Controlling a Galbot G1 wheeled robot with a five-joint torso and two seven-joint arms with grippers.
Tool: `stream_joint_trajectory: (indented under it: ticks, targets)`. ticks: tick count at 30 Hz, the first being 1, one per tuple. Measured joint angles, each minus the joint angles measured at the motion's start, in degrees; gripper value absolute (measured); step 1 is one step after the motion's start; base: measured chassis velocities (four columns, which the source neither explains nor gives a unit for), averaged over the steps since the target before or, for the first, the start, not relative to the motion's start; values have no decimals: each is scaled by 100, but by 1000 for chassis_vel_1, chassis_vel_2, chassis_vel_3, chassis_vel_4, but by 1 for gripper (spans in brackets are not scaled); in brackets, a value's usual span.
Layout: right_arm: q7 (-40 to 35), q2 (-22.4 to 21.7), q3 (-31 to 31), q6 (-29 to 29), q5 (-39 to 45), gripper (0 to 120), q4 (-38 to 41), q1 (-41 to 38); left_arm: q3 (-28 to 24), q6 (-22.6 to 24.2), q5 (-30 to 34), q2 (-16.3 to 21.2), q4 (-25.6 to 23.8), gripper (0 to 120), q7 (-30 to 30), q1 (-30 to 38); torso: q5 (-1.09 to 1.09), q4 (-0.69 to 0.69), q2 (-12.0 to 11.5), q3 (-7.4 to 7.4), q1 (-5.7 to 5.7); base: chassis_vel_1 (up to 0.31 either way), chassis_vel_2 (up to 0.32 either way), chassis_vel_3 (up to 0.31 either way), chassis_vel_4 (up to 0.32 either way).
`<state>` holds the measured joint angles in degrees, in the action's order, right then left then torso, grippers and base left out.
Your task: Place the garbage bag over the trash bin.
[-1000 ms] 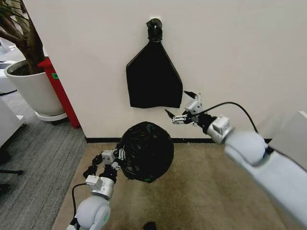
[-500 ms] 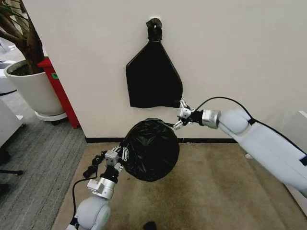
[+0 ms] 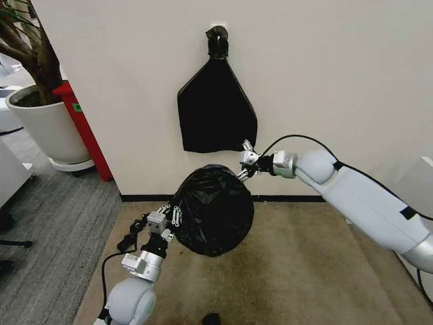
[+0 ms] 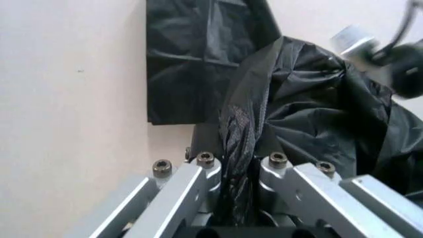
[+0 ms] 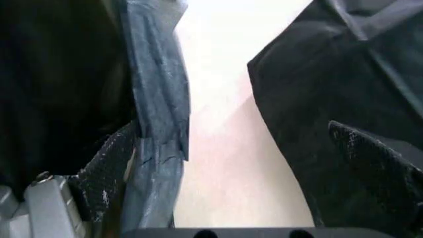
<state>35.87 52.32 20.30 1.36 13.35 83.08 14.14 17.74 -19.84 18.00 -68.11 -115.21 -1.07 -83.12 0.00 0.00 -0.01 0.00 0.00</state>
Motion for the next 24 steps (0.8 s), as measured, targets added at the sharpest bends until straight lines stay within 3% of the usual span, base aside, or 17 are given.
stream_joint_trajectory:
  ticks: [6,14,19,24]
  targets:
    - [51,306,130,143,-29,100,-444,-230,43,-63,5,-50,-311,5,-82,-311,-1,0,0,0,0,0,0,0,0]
    - [25,513,287,173,-22,100,-655,-415,27,-130,-27,-140,-363,4,-108,-453,-1,1,0,0,0,0,0,0,0]
    - [62,424,318,67,94,100,-494,-442,52,-133,35,-95,-277,4,-85,-363,0,0,0,0,0,0,0,0,0]
    - [111,21,237,-346,663,100,110,-463,155,-60,310,23,-24,4,53,-74,1,-1,0,0,0,0,0,0,0]
